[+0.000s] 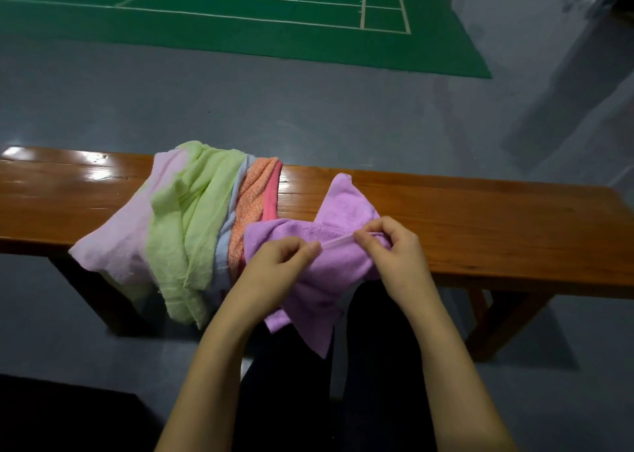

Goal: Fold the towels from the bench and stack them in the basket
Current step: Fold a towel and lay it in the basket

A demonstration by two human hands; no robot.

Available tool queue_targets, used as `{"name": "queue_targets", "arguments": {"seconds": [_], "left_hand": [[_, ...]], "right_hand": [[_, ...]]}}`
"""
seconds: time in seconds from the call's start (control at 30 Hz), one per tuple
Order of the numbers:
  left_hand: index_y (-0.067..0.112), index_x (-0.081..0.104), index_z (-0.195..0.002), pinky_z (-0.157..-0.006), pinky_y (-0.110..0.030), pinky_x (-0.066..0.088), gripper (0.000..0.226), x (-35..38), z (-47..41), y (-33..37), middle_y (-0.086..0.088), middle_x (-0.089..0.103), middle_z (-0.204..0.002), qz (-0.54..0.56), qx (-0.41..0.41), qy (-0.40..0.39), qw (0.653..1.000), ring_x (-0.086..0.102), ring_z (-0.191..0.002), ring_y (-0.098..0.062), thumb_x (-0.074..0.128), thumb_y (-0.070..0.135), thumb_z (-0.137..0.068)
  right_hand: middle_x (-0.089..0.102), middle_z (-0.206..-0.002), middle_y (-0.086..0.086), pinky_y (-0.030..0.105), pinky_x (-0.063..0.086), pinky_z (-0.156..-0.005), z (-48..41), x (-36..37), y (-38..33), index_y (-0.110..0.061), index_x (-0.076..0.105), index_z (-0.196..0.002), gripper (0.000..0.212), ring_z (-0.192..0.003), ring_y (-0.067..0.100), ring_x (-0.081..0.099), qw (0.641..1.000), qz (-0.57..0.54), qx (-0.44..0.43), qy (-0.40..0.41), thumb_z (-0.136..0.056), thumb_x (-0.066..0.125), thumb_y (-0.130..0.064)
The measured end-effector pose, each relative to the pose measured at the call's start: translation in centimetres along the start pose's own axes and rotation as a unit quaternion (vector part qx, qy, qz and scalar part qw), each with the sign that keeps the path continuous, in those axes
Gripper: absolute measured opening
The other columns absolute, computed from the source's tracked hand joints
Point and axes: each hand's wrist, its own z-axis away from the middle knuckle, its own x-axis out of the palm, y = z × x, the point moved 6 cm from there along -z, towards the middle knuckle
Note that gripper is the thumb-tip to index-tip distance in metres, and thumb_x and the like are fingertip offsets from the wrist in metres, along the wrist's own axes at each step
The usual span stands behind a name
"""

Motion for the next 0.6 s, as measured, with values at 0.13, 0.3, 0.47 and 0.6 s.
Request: {"name": "queue_targets", "arguments": {"seconds": [0.13, 0.3, 0.47, 0.6], "left_hand": [[0.019, 0.053, -0.064, -0.061, -0.011, 0.035, 0.030, 0.6, 0.0, 0.8, 0.018, 0.048, -0.056, 0.096, 0.026, 0.024, 0.995, 0.042, -0.059, 0.005, 0.055, 0.014, -0.094], [0.020, 0.063, -0.067, -0.066, -0.011, 0.041, 0.028, 1.4, -0.8, 2.6, 0.017, 0.060, -0.061, 0.133, 0.054, 0.015, 0.990, 0.052, -0.065, 0.004, 0.056, 0.009, -0.092], [0.020, 0.066, -0.067, -0.064, -0.010, 0.042, 0.017, 0.6, -0.8, 2.0, 0.015, 0.062, -0.060, 0.077, 0.017, -0.042, 0.996, 0.053, -0.062, 0.006, 0.070, 0.019, -0.084], [0.026, 0.069, -0.058, -0.051, -0.017, 0.034, 0.019, -0.6, 0.2, -0.3, 0.012, 0.052, -0.052, -0.017, -0.040, -0.090, 0.995, 0.043, -0.051, 0.000, 0.081, 0.031, -0.073]], "right_hand": [[0.056, -0.076, -0.003, 0.019, 0.040, -0.068, 0.4, 0.7, -0.4, -0.017, 0.055, -0.081, 0.012, -0.072, 0.007, 0.049, 0.998, -0.050, 0.017, -0.045, -0.093, 0.058, -0.017], [0.066, -0.086, 0.006, 0.023, 0.047, -0.070, 1.8, 3.7, -1.5, -0.018, 0.058, -0.101, 0.016, -0.077, 0.011, 0.059, 0.972, -0.140, 0.058, -0.180, -0.086, 0.065, -0.016], [0.063, -0.063, -0.007, 0.023, 0.044, -0.060, 1.0, 1.7, -1.0, -0.016, 0.068, -0.071, 0.015, -0.063, 0.006, 0.055, 0.986, -0.115, 0.045, -0.113, -0.084, 0.068, -0.009], [0.059, -0.063, -0.011, 0.014, 0.040, -0.064, 0.4, -0.4, -0.3, -0.013, 0.064, -0.069, 0.018, -0.064, 0.000, 0.050, 0.995, -0.103, 0.004, -0.008, -0.085, 0.066, -0.006]]}}
